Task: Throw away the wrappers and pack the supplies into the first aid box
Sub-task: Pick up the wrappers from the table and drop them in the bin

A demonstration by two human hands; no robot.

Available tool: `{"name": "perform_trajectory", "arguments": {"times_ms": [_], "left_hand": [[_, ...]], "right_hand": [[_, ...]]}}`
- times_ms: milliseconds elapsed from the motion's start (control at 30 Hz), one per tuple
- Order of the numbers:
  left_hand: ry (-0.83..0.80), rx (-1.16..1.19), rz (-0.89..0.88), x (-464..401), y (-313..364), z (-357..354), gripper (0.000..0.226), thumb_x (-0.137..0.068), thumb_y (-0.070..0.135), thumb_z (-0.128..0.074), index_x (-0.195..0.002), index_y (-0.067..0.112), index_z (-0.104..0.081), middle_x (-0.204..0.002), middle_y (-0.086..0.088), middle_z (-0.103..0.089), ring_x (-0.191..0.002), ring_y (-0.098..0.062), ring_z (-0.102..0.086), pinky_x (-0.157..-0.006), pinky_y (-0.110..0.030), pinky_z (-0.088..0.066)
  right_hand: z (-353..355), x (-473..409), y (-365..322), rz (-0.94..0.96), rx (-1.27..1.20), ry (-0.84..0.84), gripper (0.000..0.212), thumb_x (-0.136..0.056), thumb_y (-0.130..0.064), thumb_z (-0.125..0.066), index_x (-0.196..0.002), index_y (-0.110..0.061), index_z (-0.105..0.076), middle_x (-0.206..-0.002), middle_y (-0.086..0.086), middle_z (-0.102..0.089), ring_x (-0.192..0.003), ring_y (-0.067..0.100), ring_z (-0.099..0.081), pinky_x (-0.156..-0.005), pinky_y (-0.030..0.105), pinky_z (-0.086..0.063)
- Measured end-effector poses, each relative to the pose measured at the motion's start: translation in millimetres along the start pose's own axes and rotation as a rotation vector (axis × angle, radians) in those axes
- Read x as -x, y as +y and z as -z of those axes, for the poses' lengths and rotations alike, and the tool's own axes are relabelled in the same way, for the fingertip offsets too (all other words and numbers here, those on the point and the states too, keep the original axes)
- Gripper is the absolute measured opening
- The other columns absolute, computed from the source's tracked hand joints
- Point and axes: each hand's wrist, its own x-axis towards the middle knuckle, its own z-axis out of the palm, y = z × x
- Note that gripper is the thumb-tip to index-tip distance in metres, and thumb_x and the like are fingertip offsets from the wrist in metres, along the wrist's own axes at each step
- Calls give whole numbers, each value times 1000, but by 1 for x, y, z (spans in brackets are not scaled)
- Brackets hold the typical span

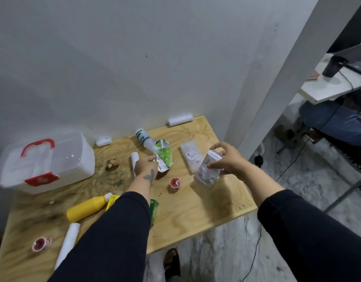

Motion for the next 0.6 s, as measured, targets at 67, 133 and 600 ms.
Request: {"name": "perform_trajectory", "arguments": {"times_ms": [67,133,600], "left_hand": [[-7,144,70,5,0,9,36,-91,-1,-59,-127,1,-62,-89,-11,-65,-78,-25,-61,-63,-16,-51],[43,242,143,17,5,20,29,-92,4,-61,-121,-1,-61,-69,-6,-51,-54,-17,-46,-41,-16,-41],[117,373,-106,109,-32,115,35,-87,-4,-64,-116,15,-70,-92,-4,-68,-78,-27,-60,-80,-47,-55]], "right_hand": [[-5,9,-13,59,-52,-14,48,-73,7,-75,-109,-19,-56,-81,5,-48,-67,21,-56,-40,23,-54],[-10,19,-24,114,-87,-25,49,-74,9,-73,-114,-14,-56,-81,3,-44,-67,19,-54,-41,21,-55],[-79,76,-52,350,-109,-214,46,-73,5,-76,-105,-25,-63,-133,21,-46,-117,39,-56,-51,23,-60]]}}
